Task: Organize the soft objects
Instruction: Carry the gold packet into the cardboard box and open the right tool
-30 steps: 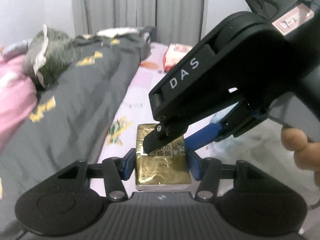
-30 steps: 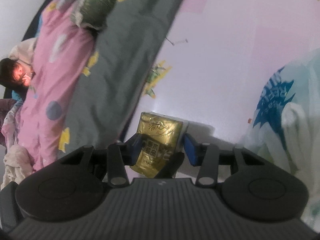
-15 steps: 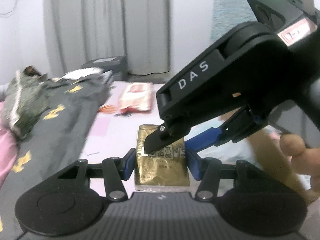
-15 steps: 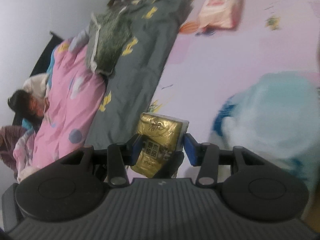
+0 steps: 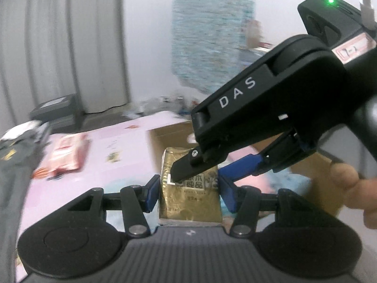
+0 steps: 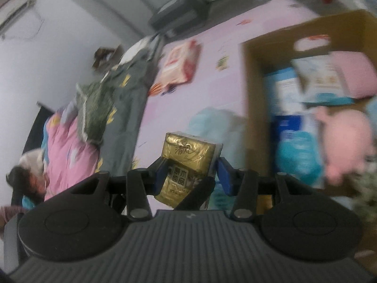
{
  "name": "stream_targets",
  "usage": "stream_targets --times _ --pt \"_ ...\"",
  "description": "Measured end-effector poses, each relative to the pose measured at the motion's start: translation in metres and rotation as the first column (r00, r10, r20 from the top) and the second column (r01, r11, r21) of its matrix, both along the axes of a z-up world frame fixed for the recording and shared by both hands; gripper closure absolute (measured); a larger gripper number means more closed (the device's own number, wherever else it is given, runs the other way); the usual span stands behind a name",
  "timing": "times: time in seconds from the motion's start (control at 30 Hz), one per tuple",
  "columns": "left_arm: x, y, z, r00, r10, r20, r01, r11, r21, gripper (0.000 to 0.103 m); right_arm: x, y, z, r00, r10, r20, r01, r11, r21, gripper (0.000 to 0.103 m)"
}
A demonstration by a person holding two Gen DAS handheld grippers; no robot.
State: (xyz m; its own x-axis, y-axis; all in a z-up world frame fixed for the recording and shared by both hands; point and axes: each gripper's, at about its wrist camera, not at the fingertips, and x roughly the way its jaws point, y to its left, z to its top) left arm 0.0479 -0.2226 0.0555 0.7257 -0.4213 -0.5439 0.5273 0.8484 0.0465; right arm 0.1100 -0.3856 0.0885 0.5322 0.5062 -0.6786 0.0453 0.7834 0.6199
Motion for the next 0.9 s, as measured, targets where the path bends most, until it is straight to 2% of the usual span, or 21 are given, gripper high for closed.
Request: stream_targets --times 0.2,0.43,0.53,0.63,0.7,0.77,0.9 --pt "-0.005 -0.059 -0.008 0.987 -0.149 -0.058 0.149 0.989 -0.012 0.048 -0.042 -0.07 -0.012 0.99 -0.137 -0.036 0.137 0.991 -0.006 0.057" --pt "-0.004 -0.125 -0.021 0.946 -0.277 -0.17 0.276 0.961 -0.029 0.048 -0.071 -0.131 -0.029 0.964 -0.253 -0.081 0.251 0.967 -0.037 0.057" --pt "0.011 -0.131 -0.033 0.925 -0.305 -0.227 0.301 0.952 -0.052 0.048 -0.081 -0.15 -0.035 0.952 -0.29 -0.098 0.285 0.957 -0.059 0.057" --pt "0.004 -0.145 -0.039 0.895 -0.335 -0.294 0.331 0.941 -0.067 0.048 -0.089 -0.165 -0.038 0.944 -0.314 -0.097 0.306 0.947 -0.095 0.057" --pt "0.014 -0.155 -0.052 0.866 -0.35 -0.358 0.349 0.934 -0.07 0.043 -0.092 -0.172 -0.042 0.94 -0.328 -0.094 0.316 0.94 -0.128 0.056" --pt "0.019 -0.155 -0.064 0.847 -0.341 -0.409 0.339 0.937 -0.08 0.037 -0.096 -0.179 -0.047 0.933 -0.346 -0.096 0.33 0.931 -0.154 0.056" --pt "0.021 -0.143 -0.064 0.846 -0.339 -0.411 0.333 0.939 -0.089 0.032 -0.103 -0.186 -0.053 0.925 -0.369 -0.096 0.353 0.924 -0.15 0.056"
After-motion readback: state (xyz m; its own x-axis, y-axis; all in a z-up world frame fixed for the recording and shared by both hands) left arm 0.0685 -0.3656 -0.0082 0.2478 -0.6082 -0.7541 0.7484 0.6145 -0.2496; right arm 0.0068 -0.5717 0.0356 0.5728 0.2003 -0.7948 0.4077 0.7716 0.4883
